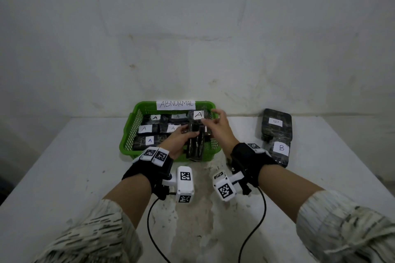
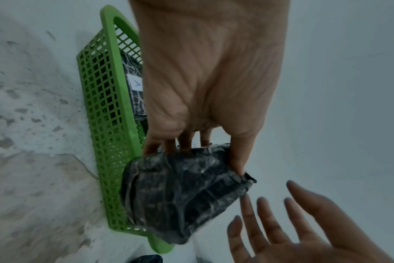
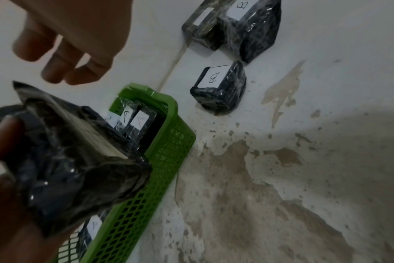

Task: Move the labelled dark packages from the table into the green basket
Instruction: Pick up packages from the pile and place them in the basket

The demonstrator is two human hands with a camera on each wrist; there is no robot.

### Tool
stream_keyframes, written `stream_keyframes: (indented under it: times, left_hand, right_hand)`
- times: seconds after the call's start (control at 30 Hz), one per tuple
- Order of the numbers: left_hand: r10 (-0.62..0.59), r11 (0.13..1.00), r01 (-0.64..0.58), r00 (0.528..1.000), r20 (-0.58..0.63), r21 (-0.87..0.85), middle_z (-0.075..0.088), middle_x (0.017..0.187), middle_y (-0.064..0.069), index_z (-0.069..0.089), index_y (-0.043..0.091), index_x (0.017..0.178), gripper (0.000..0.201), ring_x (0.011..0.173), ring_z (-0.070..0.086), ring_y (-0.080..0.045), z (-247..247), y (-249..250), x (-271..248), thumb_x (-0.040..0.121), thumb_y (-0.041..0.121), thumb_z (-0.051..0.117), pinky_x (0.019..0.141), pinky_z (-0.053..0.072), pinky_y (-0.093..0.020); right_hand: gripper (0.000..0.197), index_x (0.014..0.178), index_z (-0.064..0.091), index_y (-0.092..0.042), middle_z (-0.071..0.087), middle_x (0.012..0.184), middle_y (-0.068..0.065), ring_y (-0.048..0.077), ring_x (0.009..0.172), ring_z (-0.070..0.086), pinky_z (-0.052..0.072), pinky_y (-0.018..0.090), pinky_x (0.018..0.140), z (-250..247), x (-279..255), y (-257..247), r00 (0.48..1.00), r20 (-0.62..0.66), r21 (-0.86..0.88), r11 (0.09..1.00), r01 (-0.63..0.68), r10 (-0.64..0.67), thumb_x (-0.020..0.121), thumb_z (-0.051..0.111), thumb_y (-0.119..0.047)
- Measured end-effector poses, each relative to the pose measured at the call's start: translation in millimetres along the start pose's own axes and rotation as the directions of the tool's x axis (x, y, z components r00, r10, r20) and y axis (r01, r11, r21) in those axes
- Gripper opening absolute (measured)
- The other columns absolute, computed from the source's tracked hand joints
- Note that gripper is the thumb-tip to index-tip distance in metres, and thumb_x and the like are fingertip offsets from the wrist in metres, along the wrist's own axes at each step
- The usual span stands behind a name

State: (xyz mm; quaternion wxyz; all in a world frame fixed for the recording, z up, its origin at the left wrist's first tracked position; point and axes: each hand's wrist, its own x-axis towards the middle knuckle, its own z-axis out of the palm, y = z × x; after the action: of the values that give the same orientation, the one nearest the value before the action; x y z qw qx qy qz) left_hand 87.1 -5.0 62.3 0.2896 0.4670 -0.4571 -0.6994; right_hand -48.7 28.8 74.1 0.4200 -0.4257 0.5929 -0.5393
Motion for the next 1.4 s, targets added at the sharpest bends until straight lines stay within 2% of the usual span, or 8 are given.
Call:
stream_keyframes:
  times: [0.17, 0.6, 0.83, 1.0, 1.13, 1.23, 1.33, 1.4]
  left_hand:
    - [0.112, 0.991, -0.111, 0.994, -0.011, 0.067, 0.063, 0.105, -0.013, 0.049, 0.009, 0.123, 0.036, 0.094, 0.062, -0.026, 9, 4, -5, 0.089, -0.002, 0.055, 0.085, 0.051, -0.036]
    - [0.202, 0.962, -0.194, 0.979, -0.024, 0.191, 0.05, 0.138, -0.014, 0.033, 0.017, 0.145, 0.05, 0.124, 0.051, -0.031, 21, 9, -8, 0.097, 0.008, 0.043, 0.103, 0.043, -0.046]
    - [0.196, 0.973, -0.183, 0.977, -0.088, 0.139, 0.051, 0.135, -0.017, 0.039, 0.012, 0.141, 0.04, 0.122, 0.051, -0.031, 17, 7, -6, 0.102, 0.016, 0.032, 0.103, 0.042, -0.041]
    - [0.141, 0.99, -0.14, 0.985, -0.099, 0.016, 0.046, 0.14, -0.015, 0.026, 0.018, 0.147, 0.046, 0.126, 0.048, -0.032, 16, 6, -2, 0.102, 0.015, 0.035, 0.106, 0.039, -0.049]
    - [0.249, 0.968, -0.233, 0.932, -0.265, 0.091, 0.037, 0.135, -0.017, 0.028, 0.02, 0.136, 0.048, 0.118, 0.05, -0.034, 14, 6, 5, 0.095, 0.005, 0.047, 0.097, 0.048, -0.043]
    - [0.276, 0.947, -0.213, 0.922, -0.272, 0.239, 0.034, 0.132, -0.008, 0.046, 0.026, 0.125, 0.031, 0.119, 0.046, -0.029, 10, 10, 9, 0.095, 0.031, 0.047, 0.099, 0.043, -0.036]
    - [0.177, 0.967, -0.146, 0.974, -0.142, 0.207, 0.043, 0.144, -0.008, 0.052, 0.032, 0.128, 0.091, 0.137, 0.035, -0.031, -5, -3, 34, 0.062, 0.091, 0.033, 0.111, 0.03, -0.055]
    - [0.093, 0.985, -0.074, 0.989, -0.118, 0.154, 0.041, 0.148, -0.005, 0.044, 0.031, 0.137, 0.111, 0.136, 0.037, -0.032, -16, -11, 52, 0.048, 0.098, 0.038, 0.109, 0.03, -0.059]
  right_hand:
    - [0.041, 0.136, 0.044, -0.012, 0.057, 0.128, 0.009, 0.021, 0.114, 0.056, 0.047, 0.028, 0.092, 5, -3, 11, 0.986, 0.156, -0.193, 0.981, -0.034, 0.065, 0.098, 0.052, -0.027]
    - [0.052, 0.15, 0.029, -0.016, 0.052, 0.14, 0.011, 0.029, 0.123, 0.054, 0.047, 0.047, 0.102, 10, 1, 3, 0.995, 0.077, -0.133, 0.99, -0.051, 0.062, 0.101, 0.044, -0.025]
    - [0.068, 0.154, 0.016, -0.025, 0.05, 0.141, 0.004, 0.022, 0.124, 0.053, 0.046, 0.034, 0.101, 9, -10, 3, 0.959, 0.262, -0.038, 0.994, -0.106, 0.112, 0.098, 0.054, -0.024]
    - [0.076, 0.153, 0.02, -0.025, 0.055, 0.135, 0.008, 0.025, 0.116, 0.059, 0.049, 0.046, 0.1, 12, -11, 11, 0.971, 0.24, -0.172, 0.985, 0.023, 0.019, 0.09, 0.06, -0.014]
    - [0.085, 0.154, 0.01, -0.019, 0.033, 0.149, -0.004, 0.015, 0.136, 0.036, 0.037, 0.034, 0.11, 12, -17, 9, 0.976, 0.214, -0.117, 0.99, 0.075, -0.049, 0.09, 0.065, -0.016]
    - [0.082, 0.155, 0.005, -0.023, 0.013, 0.161, -0.004, 0.015, 0.147, 0.018, 0.024, 0.04, 0.119, 11, -17, 11, 0.979, 0.19, -0.095, 0.991, 0.093, -0.073, 0.094, 0.06, -0.031]
    - [0.07, 0.154, 0.009, -0.023, 0.037, 0.149, 0.007, 0.02, 0.135, 0.039, 0.041, 0.02, 0.102, 7, -16, 13, 0.988, 0.135, -0.064, 0.995, 0.078, -0.068, 0.098, 0.052, -0.027]
    - [0.067, 0.154, 0.009, -0.023, 0.051, 0.133, 0.015, 0.02, 0.123, 0.049, 0.041, 0.014, 0.092, 2, -16, 13, 0.988, 0.136, -0.056, 0.995, 0.083, -0.075, 0.1, 0.048, -0.021]
